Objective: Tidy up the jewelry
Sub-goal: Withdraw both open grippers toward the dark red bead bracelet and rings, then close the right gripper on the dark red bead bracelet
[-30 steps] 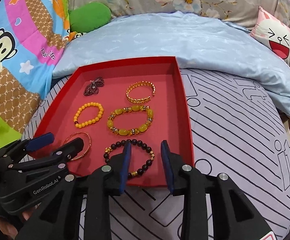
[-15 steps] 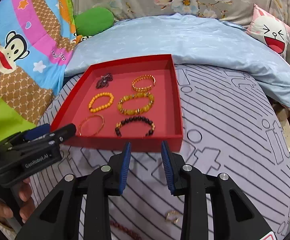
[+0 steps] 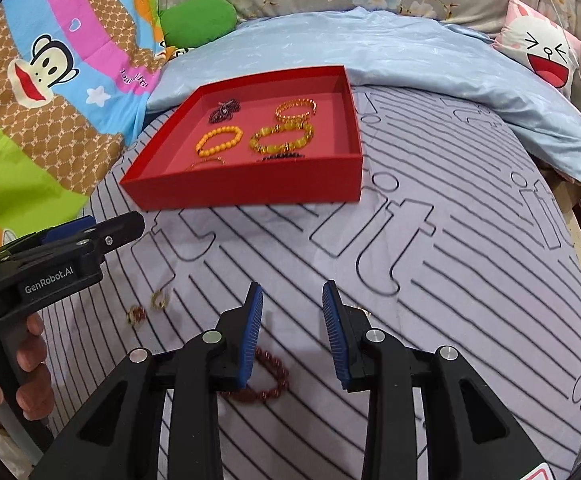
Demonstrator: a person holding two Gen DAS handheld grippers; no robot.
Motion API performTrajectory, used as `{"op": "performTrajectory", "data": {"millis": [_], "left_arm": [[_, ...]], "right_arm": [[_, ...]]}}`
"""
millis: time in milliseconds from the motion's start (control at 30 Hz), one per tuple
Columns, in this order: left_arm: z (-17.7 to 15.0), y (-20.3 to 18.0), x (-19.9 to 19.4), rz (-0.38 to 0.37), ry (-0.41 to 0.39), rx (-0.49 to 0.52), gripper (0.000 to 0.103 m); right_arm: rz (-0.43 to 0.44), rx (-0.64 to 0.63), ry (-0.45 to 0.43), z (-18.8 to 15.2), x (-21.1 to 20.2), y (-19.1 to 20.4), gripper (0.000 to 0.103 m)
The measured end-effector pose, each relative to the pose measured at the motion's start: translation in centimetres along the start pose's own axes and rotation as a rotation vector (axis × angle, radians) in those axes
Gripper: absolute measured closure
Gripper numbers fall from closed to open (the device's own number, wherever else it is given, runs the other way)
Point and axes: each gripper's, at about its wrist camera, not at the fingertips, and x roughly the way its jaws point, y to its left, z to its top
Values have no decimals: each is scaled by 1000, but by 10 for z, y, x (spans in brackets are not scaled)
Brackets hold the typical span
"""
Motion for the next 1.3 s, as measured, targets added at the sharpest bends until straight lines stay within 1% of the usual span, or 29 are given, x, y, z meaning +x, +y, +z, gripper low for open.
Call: {"op": "performTrajectory", "data": {"millis": [300,633,967,1300], "left_arm": [[-28,-4,-6,7,29,9,31],[-52,-1,-10,19,51,2,31],[-67,9,-11,38,70,-25,31],[-71,7,-9,42,77,-20,31]], "right_arm": [[10,-9,36,-26,-1,3,72],[9,-28,62,-45,2,11,72],[-1,-33,61,-47,6,14,74],[-18,-37,52,-45,11,16,74]]}}
